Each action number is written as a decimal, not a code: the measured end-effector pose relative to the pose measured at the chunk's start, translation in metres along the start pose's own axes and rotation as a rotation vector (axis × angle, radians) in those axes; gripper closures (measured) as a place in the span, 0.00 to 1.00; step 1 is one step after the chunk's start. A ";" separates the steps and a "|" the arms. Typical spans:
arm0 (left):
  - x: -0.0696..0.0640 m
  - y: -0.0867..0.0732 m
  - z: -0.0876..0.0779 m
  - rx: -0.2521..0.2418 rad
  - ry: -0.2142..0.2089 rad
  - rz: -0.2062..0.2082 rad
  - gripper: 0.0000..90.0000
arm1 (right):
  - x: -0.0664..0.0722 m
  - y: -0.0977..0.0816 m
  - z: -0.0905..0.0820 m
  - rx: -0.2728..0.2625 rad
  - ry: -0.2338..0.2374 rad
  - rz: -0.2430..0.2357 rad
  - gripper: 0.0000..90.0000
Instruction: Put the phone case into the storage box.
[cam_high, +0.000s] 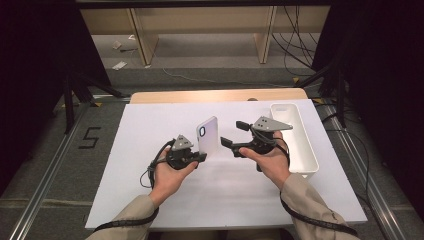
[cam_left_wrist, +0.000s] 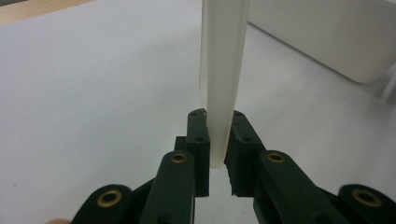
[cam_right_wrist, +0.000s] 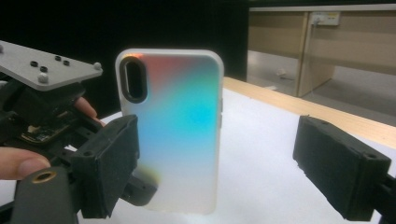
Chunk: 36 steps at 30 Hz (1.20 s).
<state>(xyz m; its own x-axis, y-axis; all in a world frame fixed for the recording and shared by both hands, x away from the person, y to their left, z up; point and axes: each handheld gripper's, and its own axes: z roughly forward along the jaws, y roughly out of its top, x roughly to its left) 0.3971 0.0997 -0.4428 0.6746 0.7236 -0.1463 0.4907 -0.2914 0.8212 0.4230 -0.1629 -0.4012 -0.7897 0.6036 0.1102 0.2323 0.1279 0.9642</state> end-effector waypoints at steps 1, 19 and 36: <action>0.000 0.000 0.000 -0.001 0.004 -0.005 0.90 | 0.000 0.000 0.000 0.000 -0.005 -0.001 0.16; -0.010 0.003 0.006 0.014 -0.011 0.018 0.90 | 0.012 0.003 0.006 -0.042 -0.028 0.011 0.09; -0.027 0.006 0.018 0.029 -0.039 0.047 0.90 | 0.016 0.003 0.014 -0.053 -0.034 0.033 0.07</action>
<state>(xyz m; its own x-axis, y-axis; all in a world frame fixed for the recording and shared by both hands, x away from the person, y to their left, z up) 0.3917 0.0676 -0.4435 0.7181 0.6838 -0.1298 0.4735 -0.3433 0.8111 0.4189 -0.1425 -0.4002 -0.7619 0.6336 0.1345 0.2268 0.0665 0.9717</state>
